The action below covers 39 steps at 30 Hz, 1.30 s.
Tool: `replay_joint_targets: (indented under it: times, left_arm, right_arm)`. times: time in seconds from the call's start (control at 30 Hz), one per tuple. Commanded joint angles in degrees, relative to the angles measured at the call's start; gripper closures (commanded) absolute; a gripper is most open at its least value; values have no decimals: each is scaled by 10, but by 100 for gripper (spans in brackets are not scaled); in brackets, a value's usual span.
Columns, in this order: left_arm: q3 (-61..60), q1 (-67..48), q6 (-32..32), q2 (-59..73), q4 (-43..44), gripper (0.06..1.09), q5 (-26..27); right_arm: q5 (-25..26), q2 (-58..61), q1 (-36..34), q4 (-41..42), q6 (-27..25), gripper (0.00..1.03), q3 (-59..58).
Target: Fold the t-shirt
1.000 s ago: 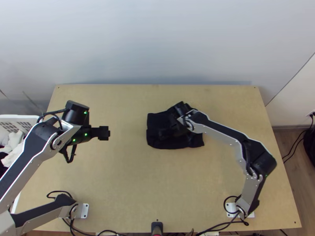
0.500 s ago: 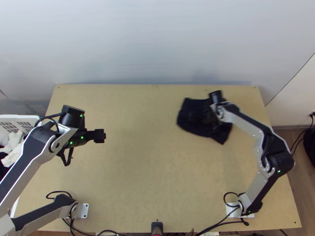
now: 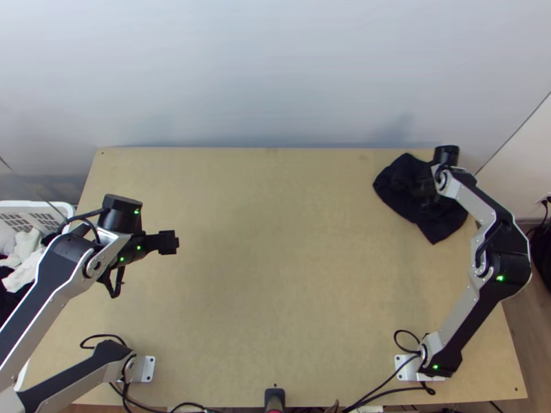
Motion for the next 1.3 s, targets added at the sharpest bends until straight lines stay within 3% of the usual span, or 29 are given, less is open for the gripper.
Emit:
replay_joint_targets:
  times: [0.0,0.23,0.37,0.47,0.63,0.77,0.87,1.03,1.27]
  left_arm:
    - [-15,7,6,-34,5,10,-27]
    - [-21,35,17,-83,4,10,-31]
    - [-32,47,27,-109,16,10,-75]
    - [-32,72,49,-128,43,10,-93]
    - [-80,134,111,-179,100,10,-92]
    - [-165,163,156,-253,160,10,-91]
    - [-239,177,182,-313,223,10,-91]
    - [-342,183,202,-420,285,10,-78]
    - [-415,184,215,-490,322,10,-78]
  right_arm:
    - [6,39,-40,-4,-3,4,73]
    - [1,-61,-23,-15,-3,4,68]
    - [-19,-106,-2,-25,-20,4,111]
    - [-24,-135,20,-78,-43,4,138]
    - [-20,-252,84,-85,-89,4,40]
    - [39,-370,165,-34,-107,4,-99]
    - [130,-452,240,18,-117,4,-222]
    - [200,-544,311,48,-109,4,-346]
    - [229,-655,281,62,-100,4,-448]
